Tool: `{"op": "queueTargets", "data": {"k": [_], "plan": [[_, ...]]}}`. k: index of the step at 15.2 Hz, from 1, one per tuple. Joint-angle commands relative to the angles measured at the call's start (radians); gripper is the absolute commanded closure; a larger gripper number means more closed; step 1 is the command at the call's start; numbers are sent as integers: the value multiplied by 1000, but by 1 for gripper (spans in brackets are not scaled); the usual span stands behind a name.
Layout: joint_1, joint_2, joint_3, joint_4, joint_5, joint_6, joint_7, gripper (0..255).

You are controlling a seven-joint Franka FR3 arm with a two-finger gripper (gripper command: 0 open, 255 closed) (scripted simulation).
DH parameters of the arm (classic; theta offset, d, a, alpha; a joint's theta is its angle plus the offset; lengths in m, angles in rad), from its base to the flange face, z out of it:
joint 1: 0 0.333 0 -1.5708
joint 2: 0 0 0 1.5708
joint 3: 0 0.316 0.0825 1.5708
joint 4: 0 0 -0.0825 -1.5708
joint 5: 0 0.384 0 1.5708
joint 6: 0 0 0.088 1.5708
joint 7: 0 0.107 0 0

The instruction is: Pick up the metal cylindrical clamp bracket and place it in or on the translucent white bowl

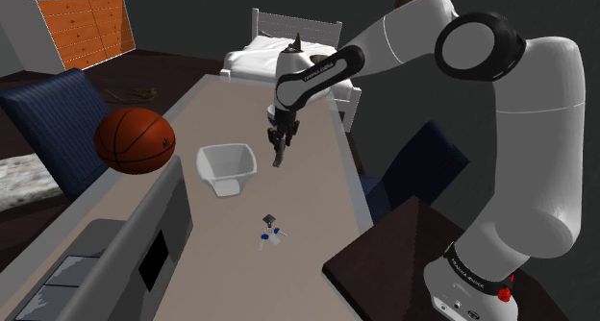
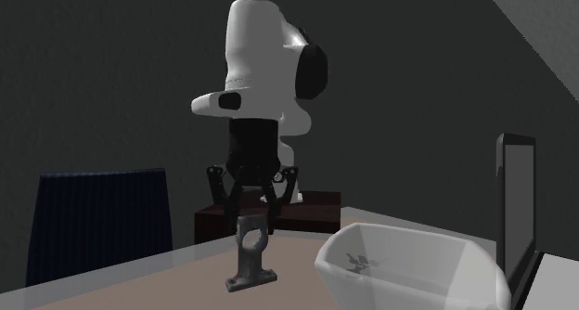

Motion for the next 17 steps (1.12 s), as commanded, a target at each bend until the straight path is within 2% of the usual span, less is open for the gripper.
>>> {"op": "queueTargets", "data": {"k": [1,17], "plan": [[-1,-18,1,3,3,-21,-2,255],[-6,-123,10,70,19,-192,-14,255]]}}
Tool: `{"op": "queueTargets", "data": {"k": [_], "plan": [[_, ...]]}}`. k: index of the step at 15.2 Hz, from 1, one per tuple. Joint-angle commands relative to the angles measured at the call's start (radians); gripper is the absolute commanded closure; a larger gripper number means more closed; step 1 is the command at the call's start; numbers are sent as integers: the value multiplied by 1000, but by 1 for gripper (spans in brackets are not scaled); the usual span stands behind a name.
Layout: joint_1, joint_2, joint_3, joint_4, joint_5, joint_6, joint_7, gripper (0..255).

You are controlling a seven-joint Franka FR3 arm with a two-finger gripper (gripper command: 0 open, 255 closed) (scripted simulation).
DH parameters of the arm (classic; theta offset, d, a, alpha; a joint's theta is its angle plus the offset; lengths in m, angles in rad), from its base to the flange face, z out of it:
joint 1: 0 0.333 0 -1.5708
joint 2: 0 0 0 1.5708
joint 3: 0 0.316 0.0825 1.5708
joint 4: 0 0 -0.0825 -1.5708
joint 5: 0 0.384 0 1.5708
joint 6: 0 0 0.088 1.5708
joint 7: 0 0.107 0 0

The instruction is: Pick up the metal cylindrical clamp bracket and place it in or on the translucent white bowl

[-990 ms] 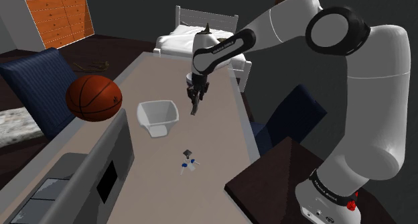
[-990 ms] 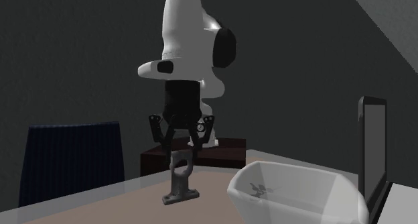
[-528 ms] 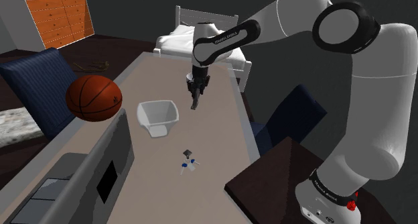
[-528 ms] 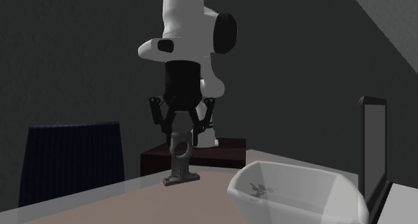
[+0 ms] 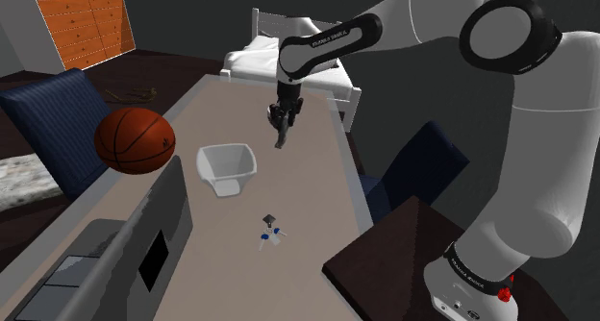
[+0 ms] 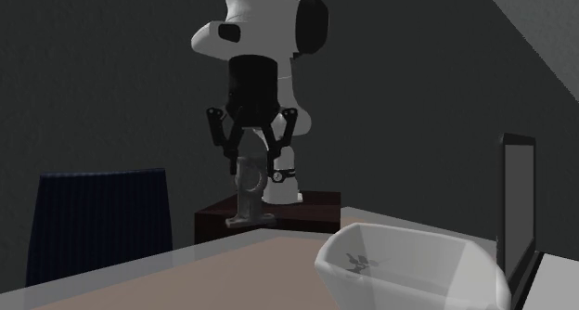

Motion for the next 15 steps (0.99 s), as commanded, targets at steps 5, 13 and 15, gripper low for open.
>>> {"op": "queueTargets", "data": {"k": [5,13,15], "plan": [[0,-27,2,45,5,-72,-3,255],[60,7,25,167,-6,-162,76,255],[91,39,35,224,-14,-189,115,255]]}}
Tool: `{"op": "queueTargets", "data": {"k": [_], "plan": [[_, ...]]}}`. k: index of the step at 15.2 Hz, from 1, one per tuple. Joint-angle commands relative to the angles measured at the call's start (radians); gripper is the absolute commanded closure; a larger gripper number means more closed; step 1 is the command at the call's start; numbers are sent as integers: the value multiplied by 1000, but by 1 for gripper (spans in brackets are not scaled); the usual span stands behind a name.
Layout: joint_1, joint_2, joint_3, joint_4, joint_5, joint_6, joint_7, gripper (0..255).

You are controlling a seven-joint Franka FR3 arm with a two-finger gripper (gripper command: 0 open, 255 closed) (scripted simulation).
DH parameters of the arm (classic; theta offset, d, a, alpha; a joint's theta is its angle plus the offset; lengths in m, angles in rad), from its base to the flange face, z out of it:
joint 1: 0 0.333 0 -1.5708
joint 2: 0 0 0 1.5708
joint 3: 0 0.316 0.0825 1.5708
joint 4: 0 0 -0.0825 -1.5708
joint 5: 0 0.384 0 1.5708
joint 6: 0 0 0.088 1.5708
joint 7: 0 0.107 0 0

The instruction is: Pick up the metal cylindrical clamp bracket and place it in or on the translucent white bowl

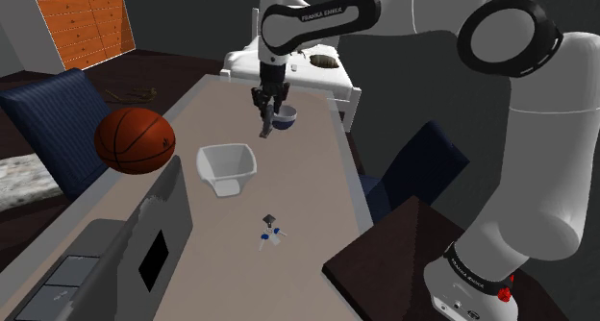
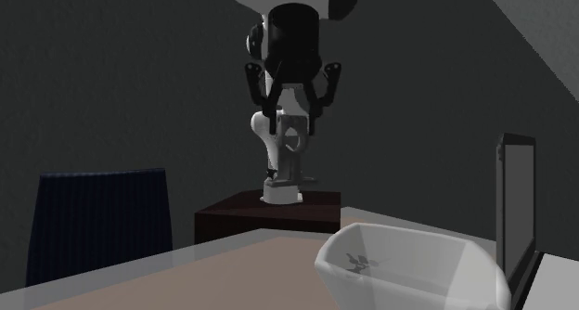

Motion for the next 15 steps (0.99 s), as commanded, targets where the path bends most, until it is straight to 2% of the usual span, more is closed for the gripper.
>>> {"op": "queueTargets", "data": {"k": [1,6,10,15], "plan": [[33,37,9,68,-9,-33,41,255],[118,146,26,263,-30,-122,130,255],[196,276,33,496,-50,-227,192,255],[191,271,32,421,-50,-157,196,255]]}}
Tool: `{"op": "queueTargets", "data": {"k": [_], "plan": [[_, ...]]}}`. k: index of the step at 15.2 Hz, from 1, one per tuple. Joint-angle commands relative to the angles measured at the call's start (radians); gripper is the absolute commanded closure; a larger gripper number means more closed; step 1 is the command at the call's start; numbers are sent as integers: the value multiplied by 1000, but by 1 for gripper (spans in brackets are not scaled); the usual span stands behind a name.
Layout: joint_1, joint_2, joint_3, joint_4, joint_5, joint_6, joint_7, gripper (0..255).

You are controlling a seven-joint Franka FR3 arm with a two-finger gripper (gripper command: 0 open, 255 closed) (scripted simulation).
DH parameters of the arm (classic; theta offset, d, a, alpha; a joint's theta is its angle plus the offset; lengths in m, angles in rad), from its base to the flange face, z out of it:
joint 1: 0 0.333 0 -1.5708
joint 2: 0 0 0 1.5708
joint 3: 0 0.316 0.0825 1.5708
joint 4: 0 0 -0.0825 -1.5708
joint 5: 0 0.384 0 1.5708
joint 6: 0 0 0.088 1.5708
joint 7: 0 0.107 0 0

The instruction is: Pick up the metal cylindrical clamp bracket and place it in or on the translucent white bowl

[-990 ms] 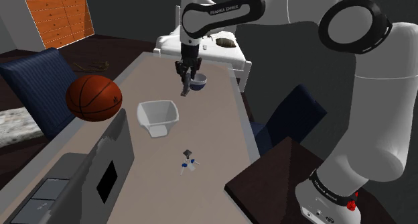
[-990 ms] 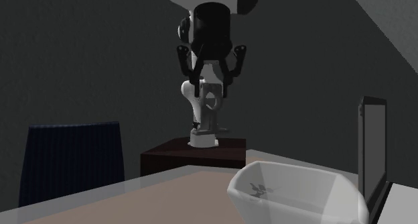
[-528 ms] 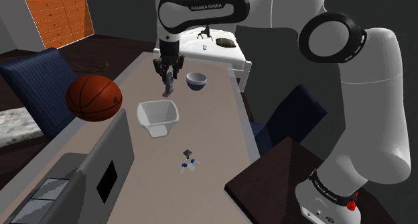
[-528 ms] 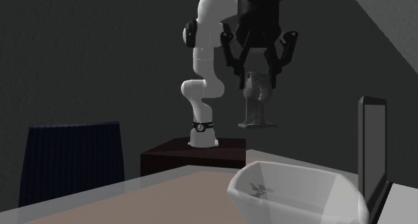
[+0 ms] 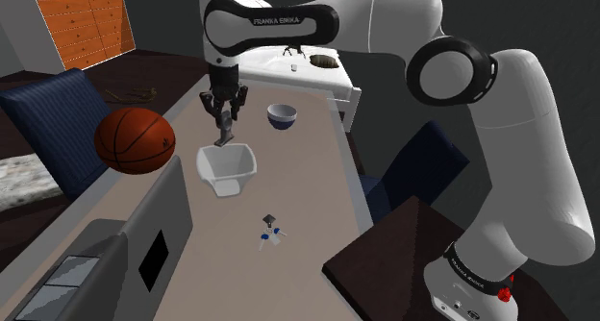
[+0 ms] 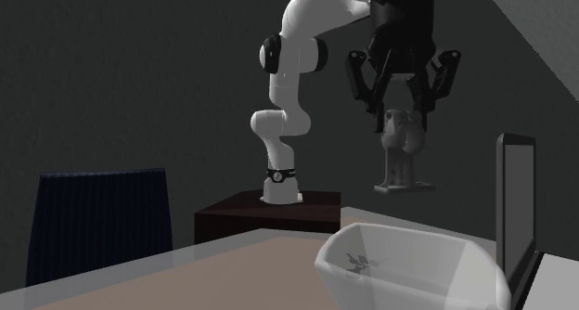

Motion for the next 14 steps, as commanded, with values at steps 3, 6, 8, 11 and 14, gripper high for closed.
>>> {"op": "queueTargets", "data": {"k": [3,6,8,11,14], "plan": [[-3,-1,0,-56,-1,55,4,255],[-5,4,-1,-88,-3,92,6,255],[-6,8,-2,-108,-4,116,8,255],[-7,17,-3,-134,-6,150,10,255],[-7,29,-5,-158,-8,186,12,255]]}}
